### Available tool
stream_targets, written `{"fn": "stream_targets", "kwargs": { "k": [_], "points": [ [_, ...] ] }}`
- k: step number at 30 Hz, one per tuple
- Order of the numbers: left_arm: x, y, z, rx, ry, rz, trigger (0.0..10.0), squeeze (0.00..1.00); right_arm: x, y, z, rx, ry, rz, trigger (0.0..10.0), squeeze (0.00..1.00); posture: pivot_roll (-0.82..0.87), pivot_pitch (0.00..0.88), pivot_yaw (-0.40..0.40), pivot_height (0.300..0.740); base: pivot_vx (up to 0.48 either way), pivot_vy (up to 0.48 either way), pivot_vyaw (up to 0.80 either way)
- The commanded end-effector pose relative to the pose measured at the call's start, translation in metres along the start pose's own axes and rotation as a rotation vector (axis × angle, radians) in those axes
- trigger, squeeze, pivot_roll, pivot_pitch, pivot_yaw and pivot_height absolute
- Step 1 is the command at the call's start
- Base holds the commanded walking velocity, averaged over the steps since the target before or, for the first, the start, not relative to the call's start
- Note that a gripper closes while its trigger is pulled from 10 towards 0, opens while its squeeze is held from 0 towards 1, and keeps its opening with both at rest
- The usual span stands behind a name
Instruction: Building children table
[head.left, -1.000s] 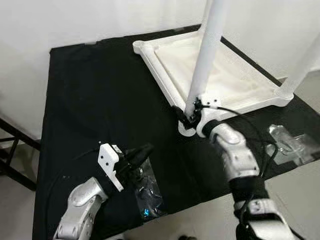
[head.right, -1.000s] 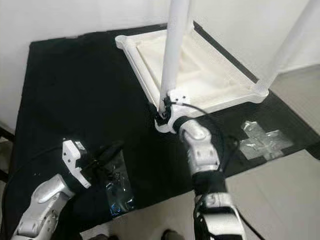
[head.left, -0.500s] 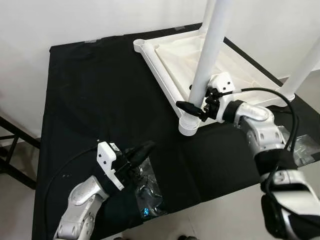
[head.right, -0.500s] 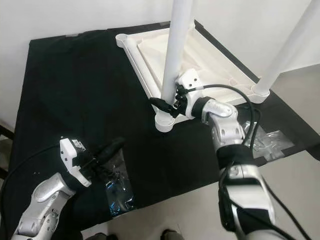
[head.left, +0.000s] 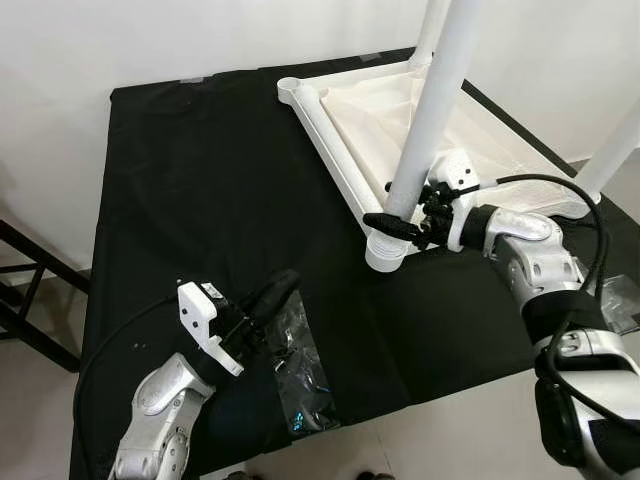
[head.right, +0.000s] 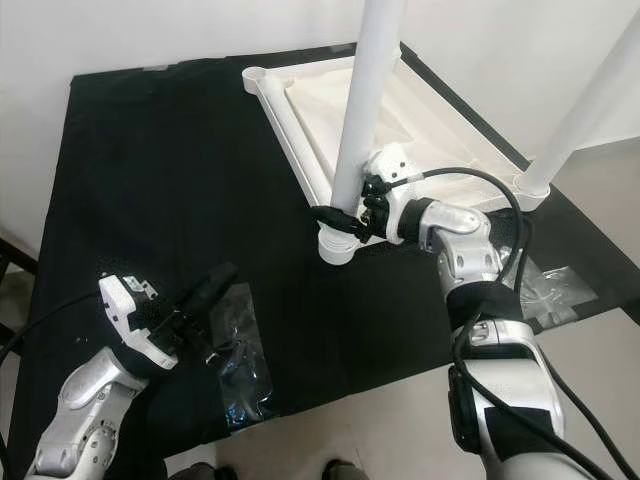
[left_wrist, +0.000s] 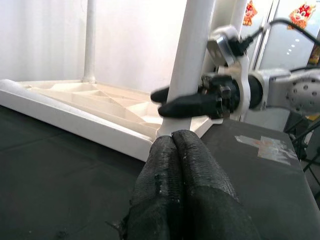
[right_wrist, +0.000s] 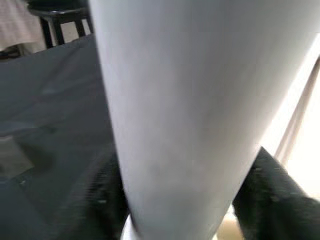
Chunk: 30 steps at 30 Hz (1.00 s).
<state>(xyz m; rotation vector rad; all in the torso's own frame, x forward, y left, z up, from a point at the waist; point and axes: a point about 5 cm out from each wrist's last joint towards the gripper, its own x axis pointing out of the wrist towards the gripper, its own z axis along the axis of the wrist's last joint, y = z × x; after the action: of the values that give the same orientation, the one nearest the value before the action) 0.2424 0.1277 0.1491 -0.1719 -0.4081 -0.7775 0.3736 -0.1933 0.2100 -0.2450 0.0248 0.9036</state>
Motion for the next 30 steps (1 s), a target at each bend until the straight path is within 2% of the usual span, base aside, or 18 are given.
{"fn": "stream_targets", "kwargs": {
  "k": [1,5,11,12,13,14,15,16,17,18,19,20,22,23,24,27,28,30],
  "points": [
    [-0.003,-0.002,-0.002,-0.012,-0.001,-0.004,10.0,0.0,-0.002,0.001,-0.006,0.009,-0.001,0.008,0.0,0.0,0.07,0.167,-0.028,0.74,0.0,0.0,0.0],
    [0.0,-0.005,-0.003,-0.051,-0.017,-0.035,10.0,0.0,-0.01,-0.003,-0.009,0.02,-0.015,-0.026,0.0,0.0,0.06,0.169,-0.019,0.74,0.0,0.0,0.0],
    [0.002,-0.006,-0.004,-0.066,-0.019,-0.045,10.0,0.0,-0.017,-0.007,-0.006,-0.003,-0.033,-0.084,0.0,0.0,0.03,0.176,-0.019,0.74,0.0,0.0,0.0],
    [0.002,-0.006,-0.004,-0.074,-0.016,-0.052,10.0,0.0,-0.018,-0.007,-0.007,-0.002,-0.039,-0.143,0.0,0.0,0.03,0.176,-0.021,0.74,0.0,0.0,0.0],
    [0.002,-0.006,-0.004,-0.074,-0.016,-0.052,10.0,0.0,-0.018,-0.007,-0.007,-0.002,-0.039,-0.143,0.0,0.0,0.03,0.176,-0.021,0.74,0.0,0.0,0.0],
    [0.002,-0.006,-0.004,-0.086,-0.015,-0.059,10.0,0.0,-0.015,-0.002,-0.013,0.02,-0.032,-0.224,0.0,0.0,0.02,0.18,-0.026,0.74,0.0,0.0,0.0],
    [0.002,-0.006,-0.004,-0.086,-0.015,-0.059,10.0,0.0,-0.015,-0.002,-0.013,0.02,-0.032,-0.224,0.0,0.0,0.02,0.18,-0.026,0.74,0.0,0.0,0.0],
    [0.002,-0.006,-0.004,-0.091,-0.014,-0.063,10.0,0.0,-0.01,0.005,-0.02,0.034,-0.015,-0.312,0.0,0.0,0.02,0.183,-0.025,0.74,0.0,0.0,0.0],
    [0.002,-0.006,-0.004,-0.091,-0.014,-0.063,10.0,0.0,-0.01,0.005,-0.02,0.034,-0.015,-0.312,0.0,0.0,0.02,0.183,-0.025,0.74,0.0,0.0,0.0],
    [0.001,-0.005,-0.004,-0.093,-0.014,-0.066,10.0,0.0,-0.005,0.015,-0.035,0.097,0.006,-0.577,0.0,0.0,0.01,0.188,-0.024,0.74,0.0,0.0,0.0],
    [0.001,-0.005,-0.004,-0.093,-0.014,-0.066,10.0,0.0,-0.005,0.015,-0.035,0.097,0.006,-0.577,0.0,0.0,0.01,0.188,-0.024,0.74,0.0,0.0,0.0],
    [0.001,-0.005,-0.003,-0.094,-0.014,-0.067,10.0,0.0,-0.003,0.031,-0.05,0.167,0.049,-0.721,0.0,0.0,0.01,0.188,-0.024,0.74,0.0,0.0,0.0],
    [0.001,-0.005,-0.003,-0.094,-0.014,-0.067,10.0,0.0,-0.003,0.031,-0.05,0.167,0.049,-0.721,0.0,0.0,0.01,0.188,-0.024,0.74,0.0,0.0,0.0],
    [0.0,-0.004,-0.005,-0.094,-0.005,-0.072,10.0,0.0,0.01,0.065,-0.06,0.191,0.076,-0.767,0.0,0.0,0.02,0.176,-0.014,0.74,0.0,0.0,0.0],
    [0.0,-0.004,-0.005,-0.094,-0.001,-0.073,10.0,0.0,0.016,0.073,-0.058,0.176,0.071,-0.723,0.0,0.0,0.02,0.176,-0.014,0.74,0.0,0.0,0.0],
    [0.0,-0.004,-0.006,-0.096,0.001,-0.077,10.0,0.0,0.021,0.073,-0.056,0.162,0.061,-0.709,0.0,0.0,0.02,0.17,-0.022,0.74,0.0,0.0,0.0],
    [0.0,-0.003,-0.007,-0.099,0.003,-0.08,10.0,0.0,0.024,0.068,-0.054,0.132,0.075,-0.696,10.0,0.0,0.02,0.166,-0.024,0.74,0.0,0.0,0.0],
    [0.0,-0.003,-0.007,-0.101,0.004,-0.08,10.0,0.0,0.026,0.066,-0.05,0.144,0.05,-0.669,10.0,0.0,0.02,0.163,-0.022,0.74,0.0,0.0,0.0]
  ]
}}
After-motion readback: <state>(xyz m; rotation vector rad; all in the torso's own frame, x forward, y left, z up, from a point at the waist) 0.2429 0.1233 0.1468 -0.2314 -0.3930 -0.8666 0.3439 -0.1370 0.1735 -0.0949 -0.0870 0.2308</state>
